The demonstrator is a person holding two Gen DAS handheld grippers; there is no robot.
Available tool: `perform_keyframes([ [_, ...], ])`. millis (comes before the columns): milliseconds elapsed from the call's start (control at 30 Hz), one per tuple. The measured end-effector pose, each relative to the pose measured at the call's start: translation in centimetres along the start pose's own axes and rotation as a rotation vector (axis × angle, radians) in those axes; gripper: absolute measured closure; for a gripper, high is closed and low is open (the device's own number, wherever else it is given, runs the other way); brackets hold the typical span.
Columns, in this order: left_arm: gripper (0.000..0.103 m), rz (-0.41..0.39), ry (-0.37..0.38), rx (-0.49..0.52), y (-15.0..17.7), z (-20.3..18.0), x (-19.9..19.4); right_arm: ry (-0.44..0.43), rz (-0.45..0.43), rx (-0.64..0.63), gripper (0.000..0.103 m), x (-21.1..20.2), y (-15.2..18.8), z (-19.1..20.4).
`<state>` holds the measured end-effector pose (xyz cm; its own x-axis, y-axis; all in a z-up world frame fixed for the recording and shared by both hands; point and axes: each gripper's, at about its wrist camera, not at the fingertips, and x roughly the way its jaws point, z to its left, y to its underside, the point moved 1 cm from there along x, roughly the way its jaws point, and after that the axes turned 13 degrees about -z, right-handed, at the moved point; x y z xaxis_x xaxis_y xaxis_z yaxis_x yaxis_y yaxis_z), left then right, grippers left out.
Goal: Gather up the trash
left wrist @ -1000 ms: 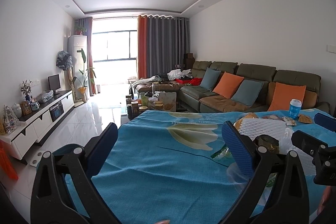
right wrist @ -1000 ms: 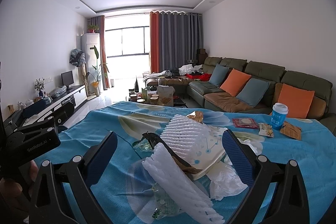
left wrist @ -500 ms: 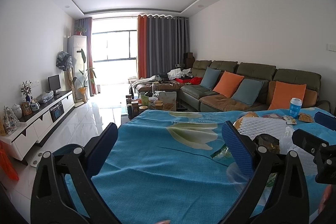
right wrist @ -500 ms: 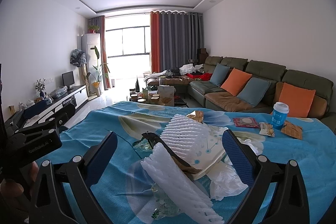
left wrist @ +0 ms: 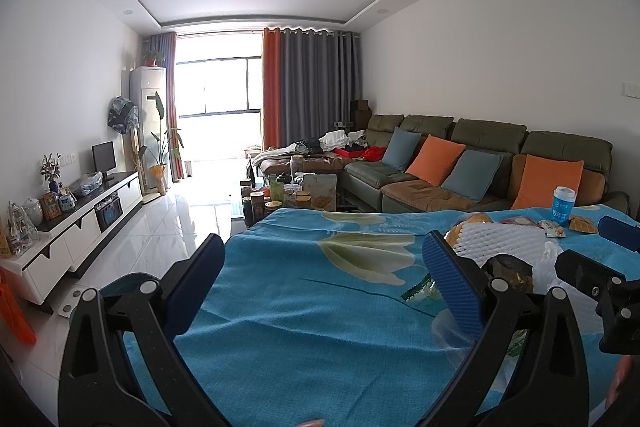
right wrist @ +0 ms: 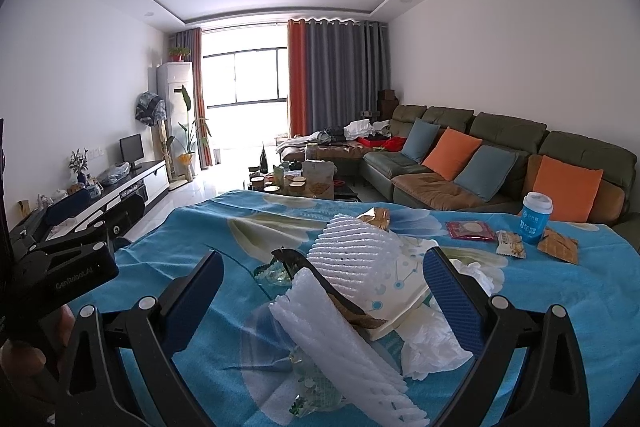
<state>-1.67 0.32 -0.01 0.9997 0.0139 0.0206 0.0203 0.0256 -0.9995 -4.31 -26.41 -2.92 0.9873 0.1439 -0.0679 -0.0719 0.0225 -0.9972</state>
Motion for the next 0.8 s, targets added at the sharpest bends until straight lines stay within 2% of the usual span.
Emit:
perform_keyframes([
  [800,0.006,0.027,0.026,0.001,1.0,0.1,0.1,-0.021,0.061,-0.017,0.007,0.2,1.1,-1.2],
])
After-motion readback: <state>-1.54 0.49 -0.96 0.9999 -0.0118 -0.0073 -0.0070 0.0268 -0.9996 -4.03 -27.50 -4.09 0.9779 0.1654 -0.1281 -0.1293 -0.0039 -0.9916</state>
